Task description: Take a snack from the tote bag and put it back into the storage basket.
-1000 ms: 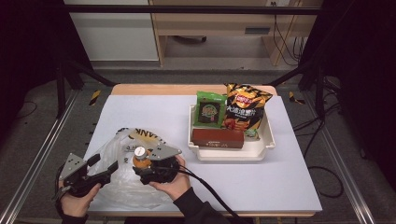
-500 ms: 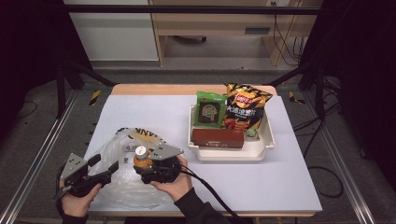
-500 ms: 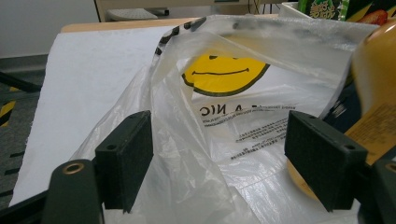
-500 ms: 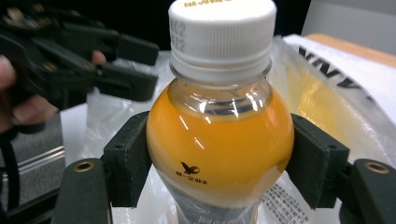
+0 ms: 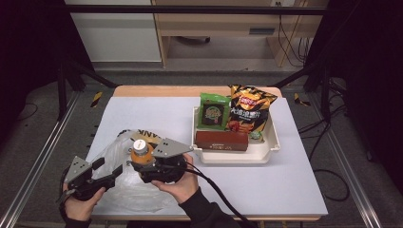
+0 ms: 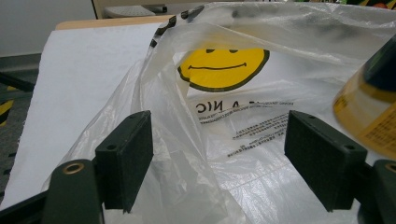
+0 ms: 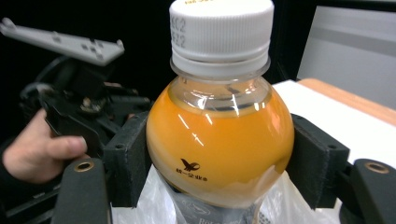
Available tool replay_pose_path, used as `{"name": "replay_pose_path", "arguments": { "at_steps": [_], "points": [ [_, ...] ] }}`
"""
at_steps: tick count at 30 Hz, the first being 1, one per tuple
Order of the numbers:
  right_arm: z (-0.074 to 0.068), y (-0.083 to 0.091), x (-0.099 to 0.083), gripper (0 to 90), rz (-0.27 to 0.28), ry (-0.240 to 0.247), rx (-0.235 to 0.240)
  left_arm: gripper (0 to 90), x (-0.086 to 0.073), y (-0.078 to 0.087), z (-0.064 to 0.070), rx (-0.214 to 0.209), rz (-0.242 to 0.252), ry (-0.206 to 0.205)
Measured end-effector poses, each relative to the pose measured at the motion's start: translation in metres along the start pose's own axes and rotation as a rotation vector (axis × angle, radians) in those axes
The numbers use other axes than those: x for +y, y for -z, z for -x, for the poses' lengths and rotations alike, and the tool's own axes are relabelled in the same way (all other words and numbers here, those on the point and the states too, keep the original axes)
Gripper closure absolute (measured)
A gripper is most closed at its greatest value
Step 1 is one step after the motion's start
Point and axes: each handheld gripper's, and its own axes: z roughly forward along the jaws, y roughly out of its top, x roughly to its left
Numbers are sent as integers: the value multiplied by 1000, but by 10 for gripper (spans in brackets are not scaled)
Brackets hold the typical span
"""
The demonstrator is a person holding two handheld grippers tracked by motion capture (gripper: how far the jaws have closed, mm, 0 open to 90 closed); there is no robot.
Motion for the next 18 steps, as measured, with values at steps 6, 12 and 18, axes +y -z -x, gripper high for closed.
{"name": "replay_pose_path", "arguments": {
  "at_steps": [6, 12, 18],
  "points": [
    [-1, 6, 16, 304, 15, -1, -4, 234, 0, 0, 0, -1, 0, 1],
    [6, 19, 30, 304, 48, -10, -27, 234, 0, 0, -1, 1, 3, 4],
    [17, 34, 43, 304, 70, -11, -70, 234, 0, 0, 0, 1, 5, 4]
  ]
}}
